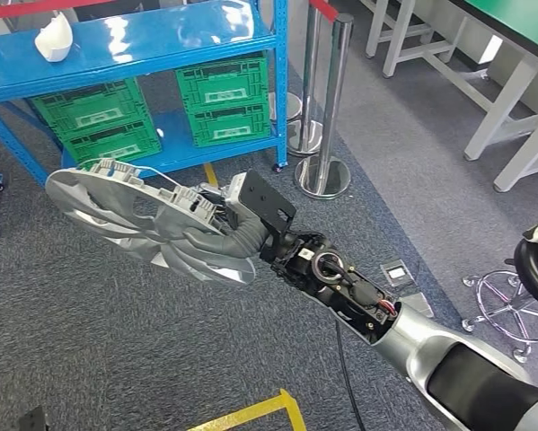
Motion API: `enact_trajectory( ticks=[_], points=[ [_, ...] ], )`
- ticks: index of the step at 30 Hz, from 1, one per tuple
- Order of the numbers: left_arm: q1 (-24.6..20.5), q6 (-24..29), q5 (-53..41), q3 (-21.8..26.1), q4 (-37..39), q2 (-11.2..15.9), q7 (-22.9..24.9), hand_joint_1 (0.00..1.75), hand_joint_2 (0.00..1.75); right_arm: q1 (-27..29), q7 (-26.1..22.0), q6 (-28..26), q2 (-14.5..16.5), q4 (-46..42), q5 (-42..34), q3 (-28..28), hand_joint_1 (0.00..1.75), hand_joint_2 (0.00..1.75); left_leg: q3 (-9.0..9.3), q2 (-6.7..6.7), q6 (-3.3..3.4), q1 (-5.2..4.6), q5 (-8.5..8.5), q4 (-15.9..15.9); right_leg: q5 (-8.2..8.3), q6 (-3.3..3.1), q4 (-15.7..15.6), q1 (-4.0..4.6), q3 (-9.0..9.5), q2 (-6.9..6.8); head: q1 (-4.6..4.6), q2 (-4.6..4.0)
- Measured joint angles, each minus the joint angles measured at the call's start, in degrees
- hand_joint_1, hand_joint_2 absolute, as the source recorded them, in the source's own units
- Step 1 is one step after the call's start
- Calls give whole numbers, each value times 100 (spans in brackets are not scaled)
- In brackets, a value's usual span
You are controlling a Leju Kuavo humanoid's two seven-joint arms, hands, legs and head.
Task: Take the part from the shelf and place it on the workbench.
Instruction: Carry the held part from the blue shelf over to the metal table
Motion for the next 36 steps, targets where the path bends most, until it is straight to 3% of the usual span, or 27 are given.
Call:
enact_trajectory(
  ticks=[1, 2, 3, 5, 7, 9, 11, 13, 15, 16, 17, 18, 19, 21, 23, 24, 28, 33, 36],
  points=[
    [1, 0, -1, -4, 0, 1, 0, 0, 175, 8, 2, -2, 0, 0, 2, 0, 175, 175, -108, -1, -14, 2, -160, 382, 58, -6, 4, 5, -82, 0, -7, 0],
    [2, -1, -1, -10, 0, 0, 1, 0, 175, 17, 5, -3, 0, -1, 2, 0, 175, 175, -123, -1, -22, 2, -175, 596, 115, -5, 11, 9, -166, 1, -12, 0],
    [2, -3, -1, -19, 0, -1, 1, 0, 175, 23, 9, -3, 0, -1, 3, 0, 175, 175, -45, 0, -22, 3, -87, 617, 166, 0, 20, 12, -244, 2, -15, 0],
    [-5, -9, -1, -38, -1, -1, 1, 0, 175, 26, 14, -3, 0, -3, 3, 0, 175, 175, 446, 0, 1, 3, 199, 33, 251, 25, 50, 13, -376, 5, -17, 0],
    [-28, -13, -1, -50, -5, 2, 1, 0, 175, 19, 15, -6, -1, -12, 7, -4, 175, 175, 1004, -4, 44, -18, 245, -783, 302, 69, 94, 32, -476, 3, -17, 0],
    [-45, -7, -3, -62, -11, 1, 1, 0, 175, 11, 12, -14, -2, -20, 15, -10, 175, 175, 1203, -10, 102, -49, 179, -1149, 355, 128, 119, 41, -535, -6, -8, 0],
    [-36, 2, -11, -75, -13, -2, 2, 0, 175, 14, 8, -20, -3, -21, 18, -17, 175, 175, 1173, -2, 189, -45, 220, -1189, 375, 192, 147, 25, -569, -4, -2, 0],
    [-30, 9, -26, -81, -13, -4, 2, 0, 175, 23, 7, -21, -4, -21, 19, -30, 175, 175, 1136, 15, 278, -27, 286, -1211, 127, 246, 466, 13, -719, 6, 26, 0],
    [-31, 16, -37, -82, -13, -3, 2, 0, 175, 42, 6, -22, -7, -21, 19, -40, 175, 175, 1073, 23, 324, -27, 343, -1210, -347, 290, 1254, -2, -1013, 10, 66, 0],
    [-29, 18, -40, -83, -13, -3, 4, 0, 175, 57, 5, -23, -8, -21, 18, -42, 175, 175, 1038, 23, 329, -30, 369, -1206, -527, 307, 1650, -11, -1135, 10, 74, 0],
    [-24, 20, -42, -84, -13, -3, 8, 0, 175, 75, 6, -25, -8, -21, 19, -43, 175, 175, 1006, 21, 327, -32, 393, -1201, -607, 317, 1884, -17, -1182, 10, 76, 0],
    [-17, 21, -44, -84, -13, -4, 11, 0, 175, 89, 7, -27, -10, -20, 19, -44, 175, 175, 981, 19, 320, -34, 411, -1194, -574, 319, 1879, -21, -1116, 9, 80, 0],
    [-11, 21, -44, -84, -13, -4, 14, 0, 175, 99, 9, -28, -11, -20, 20, -44, 175, 175, 966, 16, 311, -34, 424, -1186, -435, 312, 1613, -24, -927, 10, 84, 0],
    [-8, 21, -48, -84, -13, -8, 16, 0, 175, 103, 11, -29, -13, -21, 20, -50, 175, 175, 948, 14, 284, -40, 441, -1169, -130, 270, 734, -17, -405, 15, 92, 0],
    [-17, 21, -51, -84, -13, -11, 17, 0, 175, 97, 3, -30, -13, -29, 21, -60, 175, 175, 897, 15, 228, -50, 475, -1150, -32, 221, 190, 11, -115, 19, 87, 0],
    [-20, 22, -51, -84, -13, -8, 18, 0, 175, 98, 0, -32, -14, -33, 22, -63, 175, 175, 862, 18, 213, -66, 481, -1134, -49, 208, 131, 17, -99, 19, 82, 0],
    [-12, 28, -51, -88, -13, -6, 20, 0, 175, 115, 5, -39, -17, -39, 37, -74, 175, 175, 811, 33, 266, -74, 521, -1132, -18, 189, 100, 26, -140, 24, 40, 0],
    [-12, 28, -49, -92, -13, 1, 20, 0, 175, 120, -10, -43, -17, -52, -12, -95, 175, 175, 821, 33, 180, -57, 576, -1192, 7, 148, 103, 40, -163, 23, 29, 0],
    [-13, 29, -49, -113, -13, 3, 20, 0, 175, 124, -24, -44, -17, -54, -50, -101, 175, 175, 811, 33, 191, -60, 569, -1180, 15, 147, 99, 32, -166, 21, 22, 0]
  ],
)
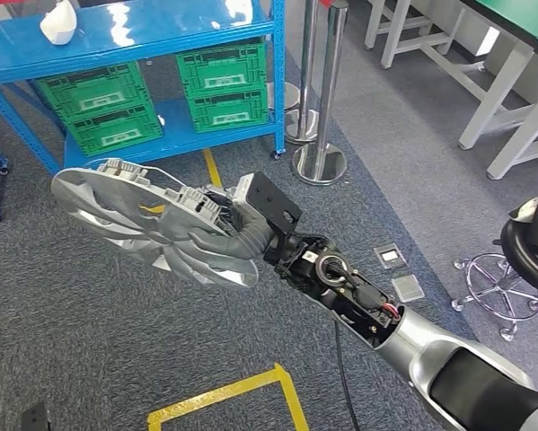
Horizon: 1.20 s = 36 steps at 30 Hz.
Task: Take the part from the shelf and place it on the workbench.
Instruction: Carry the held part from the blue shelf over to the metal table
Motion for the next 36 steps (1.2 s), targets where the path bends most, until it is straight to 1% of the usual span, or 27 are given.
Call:
enact_trajectory(
  ticks=[4, 6, 7, 9, 10, 11, 12, 13, 14, 15, 16, 17, 19, 21, 22, 24, 25, 26, 27, 28, 29, 30, 31, 32, 34, 35, 36],
  points=[
    [-5, 1, -5, -37, 0, 15, 0, 0, 175, 11, -4, -2, -2, -20, -10, -21, 175, 175, 35, 10, 49, 10, 12, -66, 3, 39, -37, -7, 8, -2, -17, 0],
    [-12, 2, -9, -62, 0, 7, 0, 0, 175, 16, -4, -7, -9, -50, -20, -44, 175, 175, 122, 37, 70, 55, 56, -199, -128, 86, 156, -4, -87, 3, -3, 0],
    [-15, 2, -10, -72, 0, 2, 1, 0, 175, 21, -4, -11, -15, -64, -30, -53, 175, 175, 155, 53, 74, 77, 68, -242, -274, 112, 445, -13, -231, 4, 12, 0],
    [-22, 2, -10, -82, 0, -8, 4, 0, 175, 45, -5, -21, -23, -86, -49, -69, 175, 175, 169, 74, 80, 78, 57, -251, -602, 174, 1263, -45, -649, 6, 33, 0],
    [-20, 1, -10, -85, 0, -12, 8, 0, 175, 68, -2, -25, -29, -95, -54, -75, 175, 175, 174, 81, 73, 83, 44, -246, -667, 207, 1569, -71, -826, 5, 38, 0],
    [-16, 1, -10, -90, 0, -17, 11, 0, 175, 90, 2, -29, -36, -99, -54, -80, 175, 175, 183, 87, 58, 95, 26, -236, -617, 241, 1665, -99, -909, 0, 38, 0],
    [-13, 1, -10, -96, 0, -24, 16, 0, 175, 105, 7, -32, -45, -102, -54, -83, 175, 175, 195, 91, 32, 114, 1, -216, -444, 276, 1509, -129, -868, -10, 43, 0],
    [-11, 0, -10, -101, 0, -31, 20, 0, 175, 114, 11, -34, -54, -104, -54, -85, 175, 175, 209, 95, -4, 137, -35, -181, -190, 310, 1138, -160, -722, -37, 49, 0],
    [-10, 1, -10, -106, 0, -28, 22, 0, 175, 117, 14, -37, -61, -107, -54, -89, 175, 175, 216, 100, -48, 153, -77, -139, 1, 346, 733, -176, -547, -89, 60, 0],
    [-12, 1, -9, -109, 0, -24, 27, 0, 175, 113, 16, -42, -64, -114, -54, -93, 175, 175, 206, 110, -96, 149, -120, -76, 125, 346, 392, -182, -390, -133, 80, 0],
    [-13, 3, -7, -110, -1, -19, 29, 0, 175, 114, 22, -49, -66, -128, -52, -96, 175, 175, 185, 121, -139, 136, -148, -29, 165, 315, 201, -180, -307, -165, 89, 0],
    [-10, 5, -2, -111, -1, -12, 32, 0, 175, 116, 29, -56, -67, -143, -50, -100, 175, 175, 161, 138, -171, 116, -161, 4, 129, 268, 156, -165, -290, -173, 82, 0],
    [-2, 7, 10, -113, -2, -12, 35, 0, 175, 125, 51, -67, -70, -171, -40, -108, 175, 175, 137, 188, -220, 111, -177, 36, 125, 147, 176, -157, -319, -103, 45, 0],
    [0, 4, 16, -114, -2, -10, 37, 0, 175, 126, 65, -75, -73, -185, -30, -123, 175, 175, 53, 171, -255, 132, -315, 242, 128, 72, 176, -160, -313, -28, 9, 0],
    [-2, 3, 16, -114, -2, -9, 37, 0, 175, 124, 66, -78, -74, -192, -27, -130, 175, 175, -86, 133, -265, 134, -463, 528, 127, 39, 172, -163, -301, 6, -8, 0],
    [4, -1, 22, -115, -2, -6, 37, 0, 175, 122, 63, -80, -74, -201, -26, -137, 175, 175, -542, 55, -260, 124, -808, 1393, 117, -2, 173, -147, -296, 78, -37, 0],
    [10, -1, 26, -115, -2, -5, 36, 0, 175, 125, 63, -80, -74, -203, -26, -137, 175, 175, -758, 36, -250, 119, -906, 1760, 112, -14, 173, -135, -292, 119, -44, 0],
    [16, -2, 29, -115, -2, -5, 36, 0, 175, 132, 66, -80, -74, -203, -26, -137, 175, 175, -885, 25, -231, 116, -893, 1930, 108, -21, 173, -120, -285, 163, -47, 0],
    [18, -4, 31, -115, -2, -5, 37, 0, 175, 138, 68, -80, -74, -203, -26, -137, 175, 175, -884, 15, -201, 113, -760, 1840, 104, -27, 173, -107, -275, 210, -46, 0],
    [18, -7, 31, -115, -2, -4, 37, 0, 175, 143, 70, -79, -74, -204, -26, -137, 175, 175, -766, -10, -161, 108, -540, 1521, 100, -29, 173, -98, -263, 259, -46, 0],
    [15, -8, 31, -115, -2, 0, 37, 0, 175, 145, 70, -79, -74, -207, -26, -138, 175, 175, -578, -75, -115, 101, -301, 1067, 95, -29, 172, -97, -253, 305, -45, 0],
    [12, -9, 31, -115, -2, 10, 37, 0, 175, 142, 68, -79, -74, -212, -26, -138, 175, 175, -390, -174, -73, 95, -133, 648, 88, -19, 176, -86, -256, 349, -45, 0],
    [8, -9, 31, -115, -3, 19, 37, 0, 175, 142, 67, -79, -74, -218, -26, -139, 175, 175, -256, -257, -50, 85, -41, 342, 84, -3, 179, -90, -267, 390, -44, 0],
    [6, -9, 31, -115, -3, 26, 37, 0, 175, 143, 66, -81, -74, -226, -26, -140, 175, 175, -188, -318, -38, 72, -25, 186, 83, 25, 177, -97, -283, 427, -41, 0],
    [4, -9, 31, -115, -5, 26, 37, 0, 175, 150, 68, -85, -76, -234, -26, -143, 175, 175, -162, -293, -28, 55, -42, 129, 91, 98, 149, -120, -302, 505, -43, 0],
    [3, -9, 31, -116, -8, 22, 37, 0, 175, 154, 68, -89, -79, -237, -26, -148, 175, 175, -146, -251, -11, 62, -37, 108, 75, 132, 158, -125, -315, 492, -44, 0],
    [2, -9, 30, -117, -11, 18, 37, 0, 175, 153, 68, -91, -82, -237, -26, -154, 175, 175, -126, -209, 14, 74, -33, 87, 7, 157, 244, -119, -357, 421, -32, 0]
  ],
)
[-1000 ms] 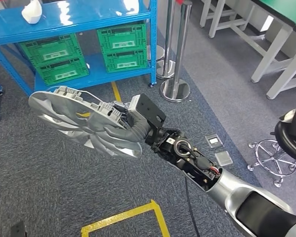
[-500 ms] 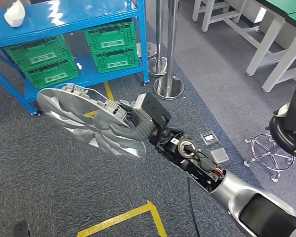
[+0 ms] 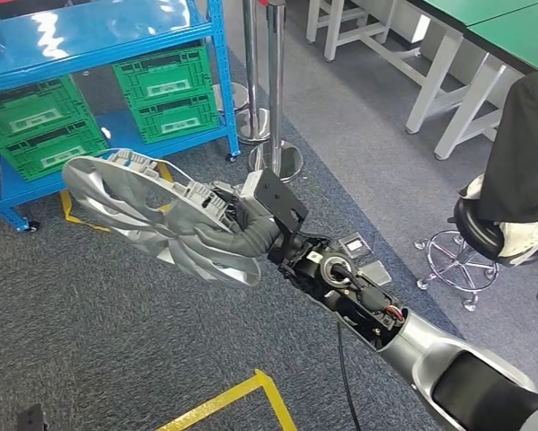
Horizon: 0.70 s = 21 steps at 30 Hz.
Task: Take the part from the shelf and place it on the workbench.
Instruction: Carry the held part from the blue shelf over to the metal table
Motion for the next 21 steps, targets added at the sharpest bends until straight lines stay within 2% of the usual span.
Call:
enact_trajectory(
  ticks=[1, 3, 4, 5, 6, 7, 9, 10, 11, 13, 15, 17, 19, 20, 21],
  points=[
    [-1, 1, -1, -2, -3, -4, 0, 0, 175, -3, -1, -2, -3, -2, 1, -6, 175, 175, 20, 44, 25, 11, 3, -21, -137, 19, 219, 10, -95, -104, 24, 0],
    [0, 8, 1, -3, -6, -10, 1, 0, 175, -5, -4, -4, -5, -6, 7, -13, 175, 175, 46, 127, 63, -7, -11, -28, -530, 43, 1007, 21, -437, -315, 71, 0],
    [3, 13, 5, -4, -6, -13, 1, 0, 175, 0, -7, -5, -5, -8, 14, -14, 175, 175, 51, 171, 74, -19, -18, -27, -676, 51, 1399, 20, -613, -353, 81, 0],
    [5, 16, 11, -4, -6, -17, 0, 0, 175, 7, -7, -8, -6, -8, 23, -14, 175, 175, 56, 212, 81, -29, -24, -26, -730, 52, 1635, 20, -722, -369, 82, 0],
    [6, 17, 16, -6, -6, -21, -1, 0, 175, 13, -7, -11, -8, -7, 35, -14, 175, 175, 63, 249, 85, -36, -31, -24, -664, 45, 1630, 22, -719, -376, 87, 0],
    [6, 17, 20, -9, -6, -25, -1, 0, 175, 16, -5, -15, -9, -7, 46, -15, 175, 175, 76, 285, 84, -44, -38, -23, -501, 27, 1390, 26, -601, -392, 94, 0],
    [5, 17, 21, -27, -6, -37, -1, 0, 175, 7, -7, -20, -12, -8, 60, -17, 175, 175, 112, 348, 62, -70, -64, -14, -111, -43, 534, 68, -174, -523, 111, 0],
    [3, 17, 21, -39, -6, -42, 0, 0, 175, -7, -10, -20, -12, -10, 61, -18, 175, 175, 120, 377, 44, -87, -76, -6, -5, -81, 178, 94, 13, -594, 112, 0],
    [2, 17, 21, -51, -6, -45, -1, 0, 175, -19, -14, -20, -12, -11, 61, -18, 175, 175, 122, 410, 24, -101, -83, -1, 37, -114, -42, 118, 127, -644, 106, 0],
    [1, 17, 28, -76, -6, -43, 0, 0, 175, -33, -14, -22, -12, -13, 61, -17, 175, 175, 126, 486, -17, -115, -83, -2, 27, -157, -148, 127, 186, -607, 88, 0],
    [-2, 17, 43, -98, -7, -38, 1, 0, 175, -31, -9, -26, -12, -12, 63, -18, 175, 175, 108, 468, -77, -98, -168, 91, 63, -209, -185, 96, 207, -534, 73, 0],
    [0, 17, 57, -110, -8, -31, 1, 0, 175, -34, -10, -29, -12, -12, 66, -17, 175, 175, -107, 336, -143, -75, -466, 594, 92, -255, -217, 65, 224, -471, 41, 0],
    [13, 17, 68, -122, -8, -21, 0, 0, 175, -30, -13, -30, -12, -10, 66, -16, 175, 175, -497, 250, -188, -59, -816, 1413, 98, -270, -218, 62, 220, -399, 12, 0],
    [22, 17, 73, -128, -8, -18, -1, 0, 175, -21, -12, -30, -12, -7, 66, -15, 175, 175, -637, 239, -202, -49, -886, 1686, 98, -271, -217, 60, 220, -360, 8, 0],
    [28, 17, 76, -132, -8, -17, -1, 0, 175, -9, -9, -30, -12, -4, 67, -14, 175, 175, -674, 235, -208, -40, -841, 1739, 99, -270, -216, 58, 223, -318, 4, 0]
  ],
)
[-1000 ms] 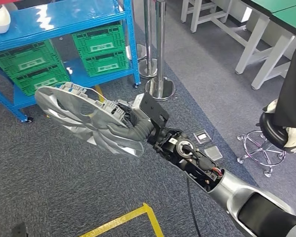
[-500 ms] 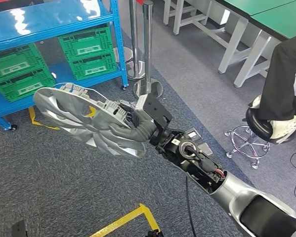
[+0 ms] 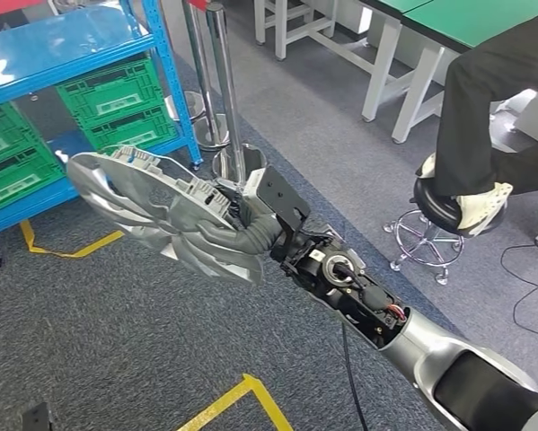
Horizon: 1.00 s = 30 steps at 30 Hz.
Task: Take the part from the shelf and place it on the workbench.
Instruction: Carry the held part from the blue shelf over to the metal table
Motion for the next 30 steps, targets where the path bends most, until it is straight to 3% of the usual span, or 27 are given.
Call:
enact_trajectory(
  ticks=[1, 3, 5, 8, 9, 10, 12, 14, 15, 16, 18, 20, 21, 24, 26, 28, 29, 30],
  points=[
    [3, 0, 3, -3, 0, 1, 1, 0, 175, 9, 2, 0, 0, 3, 1, 0, 175, 175, 86, -5, 1, 9, 150, -196, 2, 4, 1, -4, 5, 41, -1, 0],
    [-2, 0, 4, -4, -1, 8, 1, 0, 175, 15, 2, 1, 0, 5, 1, 0, 175, 175, 501, -95, 20, 29, 541, -1049, 3, 31, 3, -6, 13, 122, -3, 0],
    [-11, 0, 4, -5, -3, 19, 1, 0, 175, 12, -1, 1, 0, 4, 2, -1, 175, 175, 811, -192, 63, 28, 730, -1666, 2, 90, 2, 0, 8, 199, -4, 0],
    [-20, 0, 4, -7, -4, 19, 0, 0, 175, 14, -3, 0, 0, 5, 5, -5, 175, 175, 877, -154, 164, 10, 755, -1803, 12, 197, -25, -9, -9, 264, 0, 0],
    [-24, 0, 5, -8, -5, 14, 1, 0, 175, 13, -3, 1, 0, 5, 8, -8, 175, 175, 887, -122, 205, 19, 772, -1826, -31, 226, 25, -8, -42, 226, 6, 0],
    [-28, 0, 7, -9, -7, 10, 1, 0, 175, 8, -4, 1, 0, 5, 11, -10, 175, 175, 895, -90, 243, 31, 789, -1849, -142, 248, 190, -6, -122, 161, 21, 0],
    [-25, 0, 19, -12, -9, 5, 1, 0, 175, 4, -7, 5, 0, 5, 17, -11, 175, 175, 904, -27, 289, 34, 801, -1870, -531, 281, 906, -2, -436, 6, 64, 0],
    [-15, 0, 36, -14, -9, 7, 0, 0, 175, 17, -9, 10, -1, 5, 24, -8, 175, 175, 903, 30, 299, 27, 798, -1868, -837, 305, 1679, -5, -768, -44, 88, 0],
    [-11, 0, 43, -14, -9, 5, 1, 0, 175, 25, -8, 12, -1, 7, 28, -7, 175, 175, 902, 57, 299, 26, 797, -1866, -841, 312, 1807, -7, -817, -53, 92, 0],
    [-7, 0, 47, -14, -9, 2, 1, 0, 175, 31, -7, 13, -2, 10, 33, -7, 175, 175, 904, 81, 296, 28, 796, -1864, -730, 314, 1675, -10, -743, -66, 98, 0],
    [-3, 0, 53, -15, -9, -5, 1, 0, 175, 28, -6, 17, -2, 15, 37, -8, 175, 175, 913, 127, 271, 28, 787, -1851, -348, 304, 858, -18, -326, -162, 117, 0],
    [-4, 0, 61, -16, -9, -4, 1, 0, 175, 9, -14, 23, -2, 14, 37, -9, 175, 175, 904, 166, 213, -1, 770, -1819, -142, 261, 169, -4, 22, -275, 131, 0],
    [-4, -1, 64, -17, -9, -2, 1, 0, 175, 2, -18, 26, -2, 14, 40, -9, 175, 175, 896, 188, 179, -17, 772, -1812, -128, 230, 39, 7, 83, -296, 119, 0],
    [-4, -5, 63, -32, -9, -3, 1, 0, 175, 0, -1, 8, -3, 15, 73, -9, 175, 175, 876, 239, 79, -13, 758, -1792, -83, 108, 5, 15, 83, -191, 65, 0],
    [-8, -9, 63, -57, -9, -2, 1, 0, 175, 1, 48, -27, -4, -4, 93, -10, 175, 175, 712, 144, 18, 5, 524, -1429, -48, 47, -18, -1, 80, -127, 38, 0],
    [-3, -9, 63, -91, -9, 7, 4, 0, 175, 3, 106, -56, -5, -32, 105, -9, 175, 175, 329, 37, -13, 11, 151, -629, -38, 24, -18, 2, 67, -63, 8, 0],
    [4, -9, 65, -104, -9, 10, 7, 0, 175, 8, 135, -66, -5, -42, 109, -8, 175, 175, 137, 15, -14, 10, 31, -256, -37, 17, -17, 7, 63, -25, -1, 0],
    [13, -9, 66, -110, -9, 11, 9, 0, 175, 16, 160, -73, -6, -46, 114, -7, 175, 175, 24, 5, -6, 9, 16, -63, -38, 16, -16, 12, 62, 15, -2, 0]
  ],
)
